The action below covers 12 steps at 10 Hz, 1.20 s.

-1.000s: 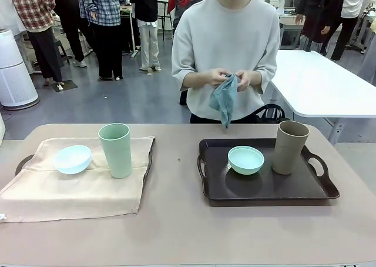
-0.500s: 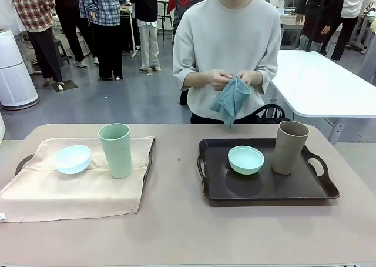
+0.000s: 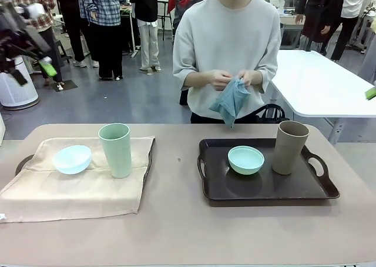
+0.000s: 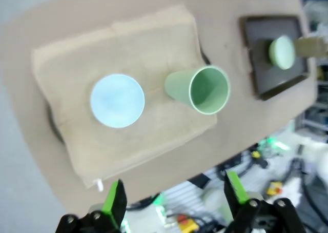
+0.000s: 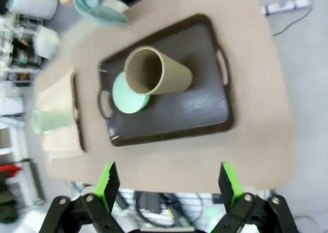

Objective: Set up a tray with a mat and arrange the tableware.
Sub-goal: Pick up the Picnic Bowl and Reusable plastic cup from the Handle tray in front of the human's position and hold them in the air.

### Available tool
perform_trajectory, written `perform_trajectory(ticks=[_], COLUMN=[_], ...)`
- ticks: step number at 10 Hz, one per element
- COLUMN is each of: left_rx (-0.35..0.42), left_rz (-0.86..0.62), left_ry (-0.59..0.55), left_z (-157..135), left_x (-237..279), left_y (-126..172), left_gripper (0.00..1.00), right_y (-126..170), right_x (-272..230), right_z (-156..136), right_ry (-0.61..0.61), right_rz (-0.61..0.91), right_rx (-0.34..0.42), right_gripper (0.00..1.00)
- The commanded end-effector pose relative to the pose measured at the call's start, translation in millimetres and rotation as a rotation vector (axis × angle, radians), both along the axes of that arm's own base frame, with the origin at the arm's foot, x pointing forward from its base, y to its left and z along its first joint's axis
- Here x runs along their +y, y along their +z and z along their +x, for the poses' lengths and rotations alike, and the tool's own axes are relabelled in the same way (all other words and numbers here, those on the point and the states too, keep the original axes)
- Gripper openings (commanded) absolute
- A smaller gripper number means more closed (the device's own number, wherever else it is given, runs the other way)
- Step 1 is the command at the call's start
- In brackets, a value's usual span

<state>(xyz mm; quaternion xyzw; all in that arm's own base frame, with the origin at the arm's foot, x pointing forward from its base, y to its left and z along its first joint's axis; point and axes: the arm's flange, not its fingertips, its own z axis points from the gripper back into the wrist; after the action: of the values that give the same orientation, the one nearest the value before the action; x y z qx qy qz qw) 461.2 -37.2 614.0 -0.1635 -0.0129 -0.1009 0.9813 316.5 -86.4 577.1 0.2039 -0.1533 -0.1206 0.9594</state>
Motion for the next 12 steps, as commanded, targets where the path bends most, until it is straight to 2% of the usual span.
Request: perform_trajectory(ticks=[1, 4, 6, 8, 9, 10, 12], left_rx=[-0.038, -0.058, -0.045, -0.122, -0.13, -0.063, -0.063], left_rz=[0.134, 0.255, 0.29, 0.288, 0.238, 0.263, 0.263], left_ry=[-0.069, -0.197, -0.25, -0.244, -0.24, -0.283, -0.283], left_z=[5, -1, -8, -8, -9, -12, -12], left_x=[-44, -132, -179, -222, -228, -213, -213], left_y=[-5, -27, -47, -68, -65, -59, -59], left_gripper=[1.0, 1.0, 1.0, 1.0, 1.0, 1.0, 1.0], right_y=[-14, -30, -41, -50, -48, -43, -43], right_x=[15, 29, 30, 31, 28, 31, 31], right_z=[13, 23, 28, 31, 29, 27, 27], right_ry=[0.105, 0.333, 0.4, 0.421, 0.382, 0.406, 0.406], right_rz=[-0.138, -0.146, -0.104, -0.072, 0.004, -0.112, -0.112], right_rx=[-0.014, -0.062, -0.077, -0.072, -0.054, -0.054, -0.054], right_gripper=[1.0, 1.0, 1.0, 1.0, 1.0, 1.0, 1.0])
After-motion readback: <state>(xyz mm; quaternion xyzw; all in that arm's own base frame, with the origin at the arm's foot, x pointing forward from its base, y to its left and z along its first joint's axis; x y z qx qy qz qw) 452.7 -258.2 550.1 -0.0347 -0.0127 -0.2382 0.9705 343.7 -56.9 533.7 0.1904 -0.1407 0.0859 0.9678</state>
